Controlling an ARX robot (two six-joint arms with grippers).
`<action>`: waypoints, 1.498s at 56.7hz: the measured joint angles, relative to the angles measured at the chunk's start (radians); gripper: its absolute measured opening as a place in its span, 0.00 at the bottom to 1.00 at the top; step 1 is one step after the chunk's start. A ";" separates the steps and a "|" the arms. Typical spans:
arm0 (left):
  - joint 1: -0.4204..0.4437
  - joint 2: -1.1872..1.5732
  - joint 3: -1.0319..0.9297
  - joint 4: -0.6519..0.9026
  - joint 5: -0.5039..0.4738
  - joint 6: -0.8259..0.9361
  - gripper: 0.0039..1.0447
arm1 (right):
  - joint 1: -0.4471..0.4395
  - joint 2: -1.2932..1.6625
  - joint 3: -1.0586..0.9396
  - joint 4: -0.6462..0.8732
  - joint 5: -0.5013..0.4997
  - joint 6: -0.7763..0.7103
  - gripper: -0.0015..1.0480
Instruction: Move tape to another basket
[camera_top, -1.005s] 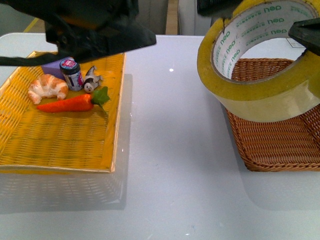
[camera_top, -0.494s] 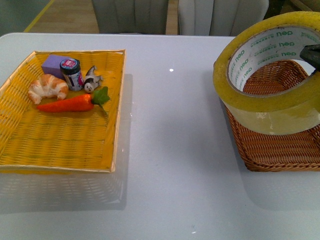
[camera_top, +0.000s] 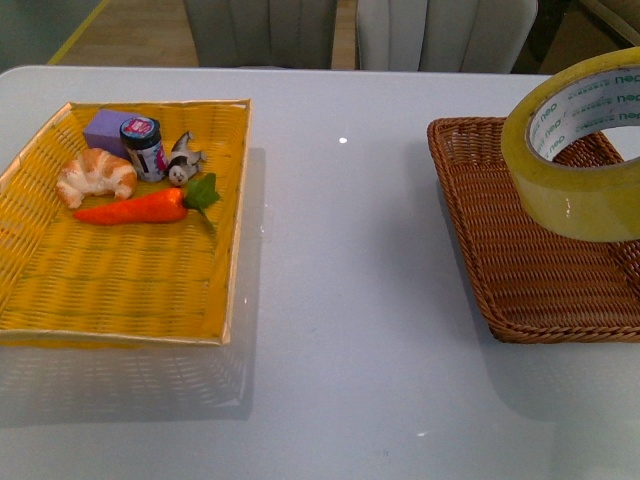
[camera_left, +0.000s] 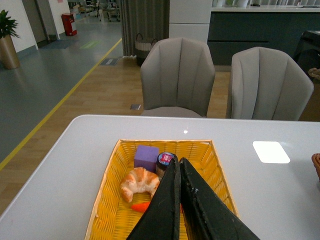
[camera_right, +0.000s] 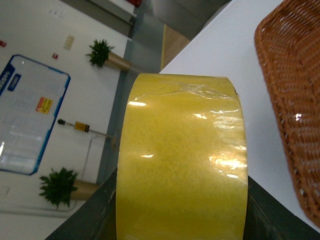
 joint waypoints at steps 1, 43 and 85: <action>0.007 -0.011 -0.008 -0.004 0.007 0.000 0.01 | -0.010 0.027 0.015 0.008 -0.005 0.000 0.45; 0.177 -0.388 -0.177 -0.201 0.174 0.005 0.01 | -0.072 0.804 0.631 -0.021 0.116 0.142 0.45; 0.177 -0.652 -0.177 -0.457 0.174 0.005 0.01 | -0.179 0.466 0.332 0.033 0.052 0.070 0.91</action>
